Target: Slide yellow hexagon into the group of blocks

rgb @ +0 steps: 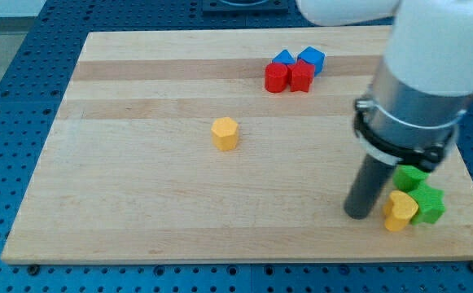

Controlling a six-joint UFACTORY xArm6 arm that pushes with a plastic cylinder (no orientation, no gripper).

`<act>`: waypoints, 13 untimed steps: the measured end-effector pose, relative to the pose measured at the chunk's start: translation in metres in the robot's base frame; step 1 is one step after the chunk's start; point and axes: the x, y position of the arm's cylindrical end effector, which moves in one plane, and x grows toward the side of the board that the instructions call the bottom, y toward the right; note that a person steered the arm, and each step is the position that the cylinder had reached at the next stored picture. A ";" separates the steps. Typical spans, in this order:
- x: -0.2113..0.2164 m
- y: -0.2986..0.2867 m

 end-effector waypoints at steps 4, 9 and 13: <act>-0.094 -0.218; -0.120 -0.093; -0.061 -0.054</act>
